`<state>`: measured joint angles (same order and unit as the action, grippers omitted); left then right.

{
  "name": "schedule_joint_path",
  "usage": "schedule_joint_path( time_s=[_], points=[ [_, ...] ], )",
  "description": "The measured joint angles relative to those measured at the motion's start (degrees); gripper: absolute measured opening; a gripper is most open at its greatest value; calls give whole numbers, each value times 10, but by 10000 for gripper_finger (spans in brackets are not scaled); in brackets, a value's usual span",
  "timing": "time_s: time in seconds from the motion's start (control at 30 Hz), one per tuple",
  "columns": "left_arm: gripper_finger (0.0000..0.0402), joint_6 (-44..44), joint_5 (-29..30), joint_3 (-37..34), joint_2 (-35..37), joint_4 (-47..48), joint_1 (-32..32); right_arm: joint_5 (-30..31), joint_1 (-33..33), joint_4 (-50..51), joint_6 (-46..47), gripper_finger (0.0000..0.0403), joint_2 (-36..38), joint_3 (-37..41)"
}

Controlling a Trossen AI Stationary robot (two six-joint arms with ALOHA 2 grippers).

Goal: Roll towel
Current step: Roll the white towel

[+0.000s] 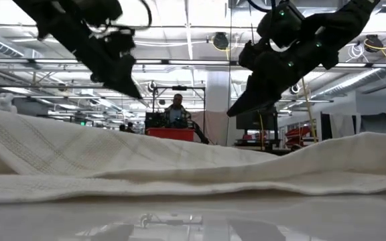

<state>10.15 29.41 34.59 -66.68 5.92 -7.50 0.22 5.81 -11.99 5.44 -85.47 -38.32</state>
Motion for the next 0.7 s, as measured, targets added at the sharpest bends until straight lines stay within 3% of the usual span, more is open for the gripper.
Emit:
schedule_joint_path(
  time_s=[0.17, 0.23, 0.47, 0.57, 0.7],
  points=[
    [118, 71, -98, -1, 5, 92, -80, -3, 27, 8, -28, 15, 3, -2],
    [145, 93, -149, -1, 7, 139, -99, -8, 31, 27, -32, 16, 3, -2],
    [266, 105, -211, -1, 17, 265, -163, -36, 31, 34, -57, 16, 3, -2],
    [278, 106, -233, -1, 31, 298, -185, -35, 31, 35, -75, 16, 3, -2],
    [264, 119, -231, -1, 40, 364, -199, -35, 31, 35, -95, 16, 3, -2]
  ],
)
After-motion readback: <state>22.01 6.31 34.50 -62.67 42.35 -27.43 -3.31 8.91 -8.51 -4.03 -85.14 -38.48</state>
